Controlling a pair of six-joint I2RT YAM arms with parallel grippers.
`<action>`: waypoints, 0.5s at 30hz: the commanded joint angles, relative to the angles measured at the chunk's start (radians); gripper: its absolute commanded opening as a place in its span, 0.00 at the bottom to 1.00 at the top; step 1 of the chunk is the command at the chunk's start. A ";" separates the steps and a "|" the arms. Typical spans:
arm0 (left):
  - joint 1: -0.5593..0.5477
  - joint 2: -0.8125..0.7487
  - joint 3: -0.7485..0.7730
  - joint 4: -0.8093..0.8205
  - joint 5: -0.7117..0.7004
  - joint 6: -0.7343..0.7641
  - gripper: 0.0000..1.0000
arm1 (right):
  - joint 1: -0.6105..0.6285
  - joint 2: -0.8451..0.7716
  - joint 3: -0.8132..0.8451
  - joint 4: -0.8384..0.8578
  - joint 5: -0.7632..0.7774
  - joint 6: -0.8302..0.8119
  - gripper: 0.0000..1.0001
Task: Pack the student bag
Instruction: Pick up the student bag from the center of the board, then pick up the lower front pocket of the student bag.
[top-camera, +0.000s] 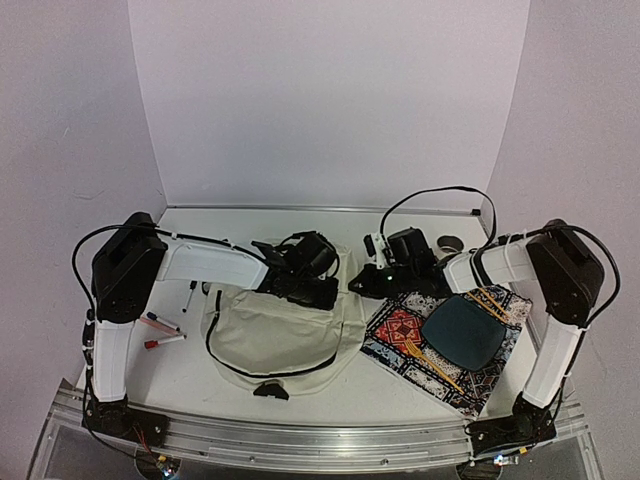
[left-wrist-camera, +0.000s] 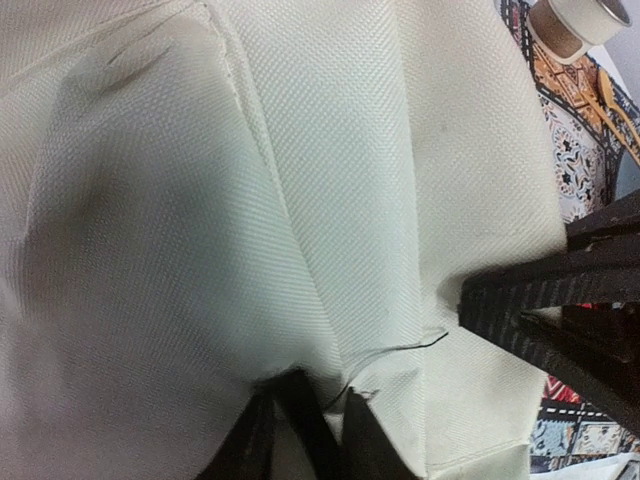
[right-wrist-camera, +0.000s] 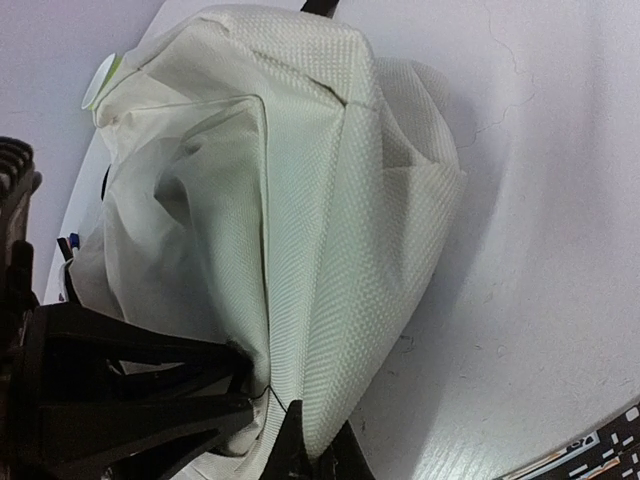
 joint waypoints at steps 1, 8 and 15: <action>0.000 0.005 0.048 -0.057 -0.050 0.025 0.17 | 0.019 -0.076 0.000 0.040 -0.041 -0.013 0.00; -0.002 -0.081 0.024 -0.057 -0.058 0.030 0.00 | 0.020 -0.082 -0.008 0.024 0.002 -0.023 0.00; 0.000 -0.196 -0.038 -0.048 -0.132 0.027 0.00 | 0.019 -0.080 -0.019 0.001 0.059 -0.033 0.00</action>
